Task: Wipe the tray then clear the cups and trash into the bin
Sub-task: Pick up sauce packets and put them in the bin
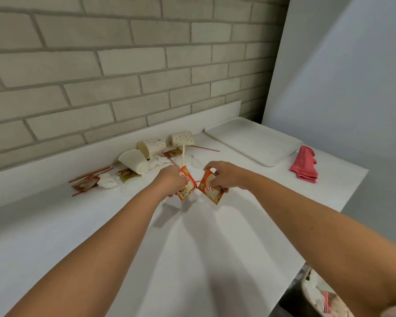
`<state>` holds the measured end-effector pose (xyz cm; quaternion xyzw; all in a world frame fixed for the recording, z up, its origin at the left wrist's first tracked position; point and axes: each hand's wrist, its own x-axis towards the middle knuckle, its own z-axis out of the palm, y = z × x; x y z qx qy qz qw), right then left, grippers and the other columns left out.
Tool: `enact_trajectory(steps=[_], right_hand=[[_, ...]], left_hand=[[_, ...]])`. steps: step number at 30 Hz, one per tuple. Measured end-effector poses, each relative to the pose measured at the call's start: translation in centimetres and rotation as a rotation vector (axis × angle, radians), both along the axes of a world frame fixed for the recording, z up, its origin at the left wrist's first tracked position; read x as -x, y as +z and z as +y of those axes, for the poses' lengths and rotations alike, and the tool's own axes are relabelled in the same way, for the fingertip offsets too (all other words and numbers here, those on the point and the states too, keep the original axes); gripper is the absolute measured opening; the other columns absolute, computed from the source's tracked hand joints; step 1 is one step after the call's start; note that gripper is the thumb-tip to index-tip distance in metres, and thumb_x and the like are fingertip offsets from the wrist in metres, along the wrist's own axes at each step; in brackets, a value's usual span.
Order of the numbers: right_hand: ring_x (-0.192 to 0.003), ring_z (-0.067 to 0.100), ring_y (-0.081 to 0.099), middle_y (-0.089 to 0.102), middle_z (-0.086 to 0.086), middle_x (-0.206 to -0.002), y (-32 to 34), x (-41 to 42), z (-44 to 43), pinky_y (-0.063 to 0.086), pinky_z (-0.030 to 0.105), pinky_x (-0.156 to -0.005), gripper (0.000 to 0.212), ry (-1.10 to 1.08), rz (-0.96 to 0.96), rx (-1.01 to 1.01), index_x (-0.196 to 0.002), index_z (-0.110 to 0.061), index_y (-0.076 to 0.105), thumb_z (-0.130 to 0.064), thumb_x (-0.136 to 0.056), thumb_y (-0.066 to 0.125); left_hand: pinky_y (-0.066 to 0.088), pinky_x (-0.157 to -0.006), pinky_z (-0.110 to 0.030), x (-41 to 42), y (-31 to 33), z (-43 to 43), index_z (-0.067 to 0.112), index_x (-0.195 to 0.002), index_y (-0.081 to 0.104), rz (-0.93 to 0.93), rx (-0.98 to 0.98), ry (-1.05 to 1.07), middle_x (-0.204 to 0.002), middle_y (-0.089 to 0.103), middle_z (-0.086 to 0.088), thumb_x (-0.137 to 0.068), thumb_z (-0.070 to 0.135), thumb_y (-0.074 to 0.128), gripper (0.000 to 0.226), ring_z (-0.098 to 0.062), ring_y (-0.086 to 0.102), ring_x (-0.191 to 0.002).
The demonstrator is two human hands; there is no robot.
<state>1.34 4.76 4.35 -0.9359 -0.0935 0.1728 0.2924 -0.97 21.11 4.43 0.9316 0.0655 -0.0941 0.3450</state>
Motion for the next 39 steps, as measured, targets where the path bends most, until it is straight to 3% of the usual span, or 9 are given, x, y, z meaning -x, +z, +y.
enact_trajectory(steps=[4,6,10,14,19,23,30,36,39], right_hand=[[-0.086,0.024,0.059,0.050,0.013,-0.126,1.2,0.9,-4.3,0.050,0.024,-0.055,0.050,-0.045,-0.046,0.021,-0.136,-0.018,0.041,-0.007,-0.090,0.055],[-0.087,0.023,0.058,0.049,0.012,-0.126,1.7,1.4,-6.4,0.049,0.023,-0.055,0.050,-0.040,-0.061,0.041,-0.137,-0.017,0.040,-0.007,-0.090,0.054],[-0.090,0.025,0.058,0.049,0.010,-0.120,2.5,2.7,-12.3,0.052,0.027,-0.059,0.049,-0.059,-0.041,0.091,-0.135,-0.015,0.044,-0.007,-0.088,0.057],[-0.098,0.028,0.061,0.049,0.006,-0.111,2.5,4.2,-18.2,0.057,0.038,-0.083,0.046,-0.113,0.009,0.136,-0.128,-0.017,0.049,-0.009,-0.084,0.063],[-0.101,0.030,0.061,0.055,0.008,-0.114,0.5,5.9,-25.3,0.054,0.042,-0.088,0.046,-0.153,0.045,0.171,-0.126,-0.012,0.049,-0.007,-0.082,0.063],[-0.095,0.024,0.059,0.057,0.009,-0.119,-1.9,7.2,-29.8,0.053,0.037,-0.087,0.045,-0.159,0.109,0.217,-0.127,-0.009,0.051,-0.009,-0.084,0.063],[-0.117,0.026,0.054,0.056,0.006,-0.125,-9.9,11.0,-35.2,0.048,0.033,-0.092,0.050,-0.155,0.218,0.286,-0.131,-0.012,0.049,-0.010,-0.084,0.064],[-0.113,0.023,0.056,0.058,0.007,-0.123,-17.1,14.3,-36.4,0.048,0.030,-0.093,0.039,-0.145,0.212,0.248,-0.126,-0.014,0.052,-0.010,-0.088,0.059],[-0.113,0.023,0.055,0.057,0.006,-0.126,-20.0,15.6,-36.3,0.046,0.030,-0.093,0.043,-0.137,0.236,0.203,-0.132,-0.019,0.049,-0.012,-0.090,0.056]], left_hand=[[0.041,-0.049,-0.021,0.5,0.6,-4.9,0.008,-0.123,0.051,-0.036,-0.015,-0.071,-0.118,0.059,-0.012,-0.095,0.020,0.047,0.031,-0.026,0.060,-0.098],[0.042,-0.050,-0.021,0.7,0.8,-7.5,0.008,-0.120,0.053,-0.059,-0.006,-0.095,-0.117,0.060,-0.012,-0.094,0.020,0.047,0.028,-0.025,0.059,-0.096],[0.046,-0.065,-0.025,1.4,0.5,-14.4,0.009,-0.122,0.050,-0.078,-0.009,-0.152,-0.117,0.058,-0.010,-0.095,0.022,0.047,0.030,-0.020,0.057,-0.094],[0.040,-0.054,-0.020,2.7,-0.4,-20.5,0.006,-0.113,0.053,-0.102,0.019,-0.262,-0.102,0.055,-0.008,-0.096,0.018,0.043,0.023,-0.018,0.052,-0.083],[0.040,-0.051,-0.023,4.8,-2.6,-28.1,0.010,-0.095,0.048,-0.065,0.042,-0.418,-0.097,0.054,-0.010,-0.094,0.015,0.041,0.009,-0.021,0.051,-0.078],[0.042,-0.067,-0.030,6.2,-4.9,-32.7,0.006,-0.107,0.052,-0.050,0.002,-0.502,-0.111,0.058,-0.014,-0.095,0.016,0.041,0.019,-0.026,0.056,-0.093],[0.044,-0.082,-0.029,7.9,-9.8,-35.6,0.011,-0.120,0.053,0.036,0.000,-0.560,-0.115,0.061,-0.009,-0.096,0.016,0.045,0.026,-0.024,0.057,-0.103],[0.049,-0.088,-0.034,8.9,-13.5,-36.7,0.012,-0.127,0.052,0.116,-0.050,-0.557,-0.120,0.062,-0.010,-0.095,0.013,0.048,0.033,-0.025,0.060,-0.106],[0.045,-0.083,-0.029,9.3,-14.5,-37.0,0.011,-0.123,0.056,0.119,-0.067,-0.547,-0.119,0.062,-0.011,-0.094,0.011,0.049,0.030,-0.026,0.059,-0.107]])
